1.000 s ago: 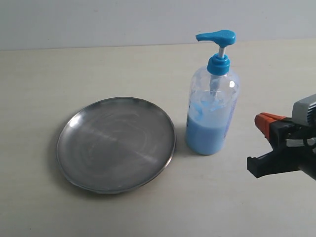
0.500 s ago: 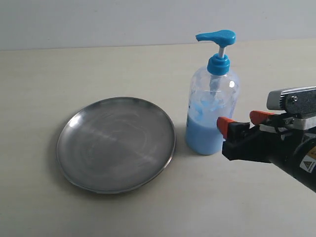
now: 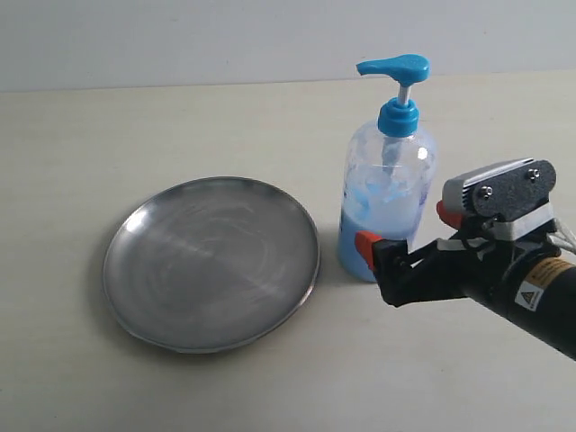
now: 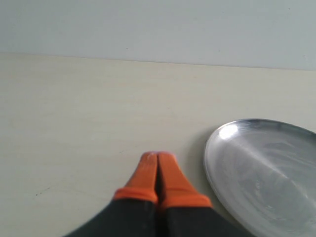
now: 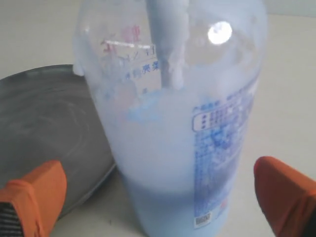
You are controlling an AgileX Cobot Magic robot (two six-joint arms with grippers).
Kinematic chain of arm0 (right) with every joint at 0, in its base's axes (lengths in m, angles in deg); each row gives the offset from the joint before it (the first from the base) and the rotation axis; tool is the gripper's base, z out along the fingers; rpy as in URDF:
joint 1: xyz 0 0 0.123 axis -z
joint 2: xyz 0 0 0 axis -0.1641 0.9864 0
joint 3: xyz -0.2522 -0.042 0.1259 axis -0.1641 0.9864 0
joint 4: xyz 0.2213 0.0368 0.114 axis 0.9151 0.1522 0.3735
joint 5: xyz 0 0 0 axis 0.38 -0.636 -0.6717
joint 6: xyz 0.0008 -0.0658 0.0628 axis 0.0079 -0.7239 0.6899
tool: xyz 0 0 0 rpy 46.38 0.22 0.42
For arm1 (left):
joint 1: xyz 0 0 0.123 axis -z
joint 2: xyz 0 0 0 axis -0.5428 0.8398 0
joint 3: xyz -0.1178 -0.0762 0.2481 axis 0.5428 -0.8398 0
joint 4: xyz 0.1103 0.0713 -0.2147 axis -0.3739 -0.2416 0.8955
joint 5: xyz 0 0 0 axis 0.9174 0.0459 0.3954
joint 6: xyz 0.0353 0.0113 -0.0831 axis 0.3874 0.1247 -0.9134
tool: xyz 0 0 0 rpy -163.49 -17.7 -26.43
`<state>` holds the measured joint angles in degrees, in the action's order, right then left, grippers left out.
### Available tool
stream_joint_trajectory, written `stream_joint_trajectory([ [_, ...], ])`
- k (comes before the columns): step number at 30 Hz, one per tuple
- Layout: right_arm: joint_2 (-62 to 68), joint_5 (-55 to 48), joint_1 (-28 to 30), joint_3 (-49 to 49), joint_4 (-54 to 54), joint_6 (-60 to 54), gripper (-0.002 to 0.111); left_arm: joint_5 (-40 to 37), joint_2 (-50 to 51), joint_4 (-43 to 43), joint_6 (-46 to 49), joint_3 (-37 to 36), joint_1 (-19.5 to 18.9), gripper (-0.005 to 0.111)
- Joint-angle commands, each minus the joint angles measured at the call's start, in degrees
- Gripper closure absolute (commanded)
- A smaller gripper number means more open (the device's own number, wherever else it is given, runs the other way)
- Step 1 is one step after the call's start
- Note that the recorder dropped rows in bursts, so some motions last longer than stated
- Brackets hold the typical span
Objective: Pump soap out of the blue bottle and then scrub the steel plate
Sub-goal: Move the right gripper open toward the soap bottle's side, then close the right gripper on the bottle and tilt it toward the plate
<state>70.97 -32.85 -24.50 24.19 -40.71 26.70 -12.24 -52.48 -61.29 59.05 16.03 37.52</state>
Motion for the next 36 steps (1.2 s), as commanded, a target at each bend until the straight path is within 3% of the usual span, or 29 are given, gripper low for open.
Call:
stream_joint_trajectory([
  [1, 2.21, 1.14, -0.05, -2.76, 2.53, -1.7, 0.007, 0.4, -0.25, 0.28, -0.47, -0.19, -0.06, 0.107],
  [13, 6.1, 1.14, -1.53, -9.73, 6.48, -1.41, 0.007, 0.4, -0.25, 0.28, -0.47, -0.19, -0.06, 0.107],
  [21, 10.25, 5.48, -11.51, -14.35, 33.18, -16.6, 0.014, 0.4, -0.25, 0.28, -0.47, -0.19, -0.06, 0.107],
  [28, 14.91, 9.09, -12.72, -16.15, 34.58, -14.84, 0.017, 0.4, -0.25, 0.28, -0.47, -0.19, -0.06, 0.107],
  [32, 17.02, 11.67, -12.72, -16.75, 34.37, -14.84, 0.04, 0.4, -0.25, 0.28, -0.47, -0.19, -0.06, 0.107],
  [34, 17.41, 12.4, -12.72, -16.75, 34.06, -14.84, 0.06, 0.4, -0.25, 0.28, -0.47, -0.19, -0.06, 0.107],
  [36, 17.41, 12.53, -12.72, -16.75, 33.15, -14.96, 0.088, 0.4, -0.25, 0.28, -0.47, -0.19, -0.06, 0.107],
])
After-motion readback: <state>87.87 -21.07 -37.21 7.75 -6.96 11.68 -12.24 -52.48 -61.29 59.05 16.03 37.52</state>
